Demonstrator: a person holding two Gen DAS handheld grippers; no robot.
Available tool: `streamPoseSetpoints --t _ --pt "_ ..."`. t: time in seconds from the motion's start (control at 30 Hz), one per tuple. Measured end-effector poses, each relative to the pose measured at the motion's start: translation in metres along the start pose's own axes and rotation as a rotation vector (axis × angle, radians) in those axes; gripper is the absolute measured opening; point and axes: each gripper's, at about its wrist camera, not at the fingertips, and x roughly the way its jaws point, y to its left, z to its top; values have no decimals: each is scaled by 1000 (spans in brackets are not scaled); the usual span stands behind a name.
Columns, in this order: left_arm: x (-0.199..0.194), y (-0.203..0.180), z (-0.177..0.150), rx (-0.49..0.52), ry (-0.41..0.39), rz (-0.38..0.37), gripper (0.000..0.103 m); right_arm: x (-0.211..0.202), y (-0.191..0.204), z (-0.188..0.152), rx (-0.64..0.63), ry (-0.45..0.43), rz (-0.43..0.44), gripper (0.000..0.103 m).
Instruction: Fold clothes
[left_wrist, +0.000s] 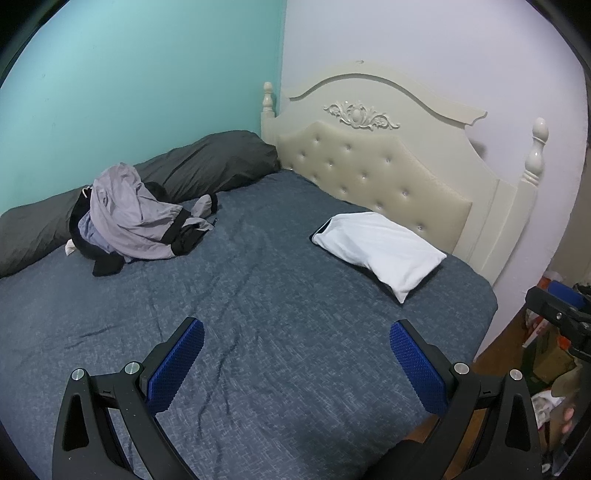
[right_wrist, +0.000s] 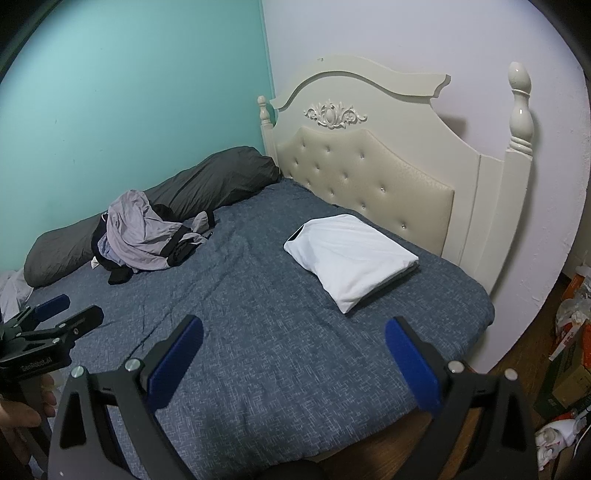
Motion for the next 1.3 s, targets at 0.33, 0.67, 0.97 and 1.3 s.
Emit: streamPoseSetpoints --t 0.33,0.67,0.97,1.3 --pt "1 0 -1 -2 3 -7 103 0 0 -1 1 -1 1 100" --pt "1 -1 -2 1 4 -10 103 -1 -1 0 4 -4 1 100" --pt "2 -3 -3 8 5 -10 103 0 -2 0 5 -3 1 100" --pt "1 -2 -1 1 2 -1 103 0 -2 1 4 -9 2 100"
